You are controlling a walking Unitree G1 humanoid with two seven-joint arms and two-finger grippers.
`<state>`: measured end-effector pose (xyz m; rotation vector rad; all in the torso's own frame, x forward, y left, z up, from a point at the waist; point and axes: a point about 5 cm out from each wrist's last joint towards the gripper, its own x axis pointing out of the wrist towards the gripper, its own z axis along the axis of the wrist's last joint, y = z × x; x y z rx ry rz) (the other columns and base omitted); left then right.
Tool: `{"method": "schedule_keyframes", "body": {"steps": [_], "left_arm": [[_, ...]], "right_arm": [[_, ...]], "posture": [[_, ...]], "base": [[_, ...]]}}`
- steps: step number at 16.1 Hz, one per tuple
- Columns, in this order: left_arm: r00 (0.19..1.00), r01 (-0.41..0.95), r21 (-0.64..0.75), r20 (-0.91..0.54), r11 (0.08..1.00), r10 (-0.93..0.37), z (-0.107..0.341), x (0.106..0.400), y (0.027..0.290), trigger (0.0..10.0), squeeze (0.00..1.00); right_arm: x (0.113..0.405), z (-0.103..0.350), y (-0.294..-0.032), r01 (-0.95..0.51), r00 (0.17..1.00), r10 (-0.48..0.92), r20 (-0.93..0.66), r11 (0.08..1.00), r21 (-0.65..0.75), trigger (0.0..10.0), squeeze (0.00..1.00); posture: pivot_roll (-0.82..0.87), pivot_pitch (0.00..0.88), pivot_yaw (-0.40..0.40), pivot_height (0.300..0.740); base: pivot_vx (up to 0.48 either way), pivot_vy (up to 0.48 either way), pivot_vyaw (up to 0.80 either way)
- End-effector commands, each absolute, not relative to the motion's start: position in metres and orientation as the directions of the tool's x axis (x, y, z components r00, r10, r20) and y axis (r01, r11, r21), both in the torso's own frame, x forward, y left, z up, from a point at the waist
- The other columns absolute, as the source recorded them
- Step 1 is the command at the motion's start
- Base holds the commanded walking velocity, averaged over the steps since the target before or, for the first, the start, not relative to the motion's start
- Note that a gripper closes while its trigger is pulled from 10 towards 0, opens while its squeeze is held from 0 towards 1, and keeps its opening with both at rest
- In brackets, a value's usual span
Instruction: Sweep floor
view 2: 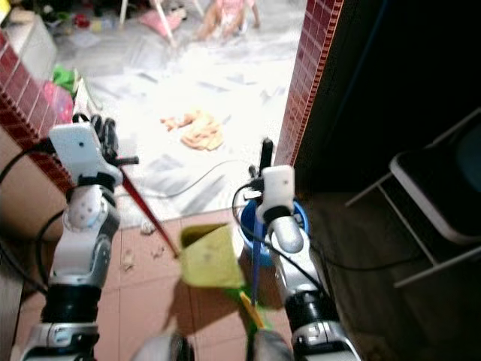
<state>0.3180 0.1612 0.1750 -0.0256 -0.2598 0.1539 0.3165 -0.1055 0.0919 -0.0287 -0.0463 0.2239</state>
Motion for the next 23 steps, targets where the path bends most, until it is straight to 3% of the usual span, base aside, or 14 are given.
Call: {"method": "schedule_keyframes", "body": {"steps": [1, 6, 15, 19, 23], "left_arm": [[0.93, -0.188, -0.005, 0.32, 0.982, 0.18, 0.188, 0.316, 0.172, 10.0, 0.0], [0.925, -0.191, 0.083, 0.35, 0.978, 0.151, 0.192, 0.313, 0.173, 10.0, 0.0], [0.953, -0.181, 0.169, 0.274, 0.969, 0.13, 0.153, 0.311, 0.173, 10.0, 0.0], [0.959, -0.203, 0.159, 0.23, 0.966, 0.164, 0.135, 0.324, 0.16, 10.0, 0.0], [0.955, -0.212, 0.18, 0.246, 0.961, 0.164, 0.13, 0.326, 0.15, 10.0, 0.0]], "right_arm": [[0.322, 0.112, -0.101, -0.235, 0.962, 0.241, 0.131, 0.97, -0.065, 10.0, 0.0], [0.323, 0.112, -0.102, -0.235, 0.961, 0.242, 0.131, 0.97, -0.067, 10.0, 0.0], [0.312, 0.107, -0.094, -0.309, 0.941, 0.321, 0.106, 0.944, -0.118, 10.0, 0.0], [0.317, 0.11, -0.109, -0.213, 0.969, 0.233, 0.079, 0.955, -0.208, 10.0, 0.0], [0.326, 0.125, -0.122, -0.133, 0.975, 0.164, 0.147, 0.97, -0.201, 10.0, 0.0]], "posture": [[-0.03, 0.089, 0.009, 0.74], [-0.03, 0.084, 0.008, 0.74], [-0.04, 0.134, -0.002, 0.74], [-0.07, 0.159, -0.009, 0.74], [-0.09, 0.171, -0.021, 0.74]], "base": [[0.0, 0.0, 0.0], [0.0, 0.0, 0.0], [0.0, 0.0, 0.0], [0.0, 0.0, 0.0], [0.0, 0.0, 0.0]]}}
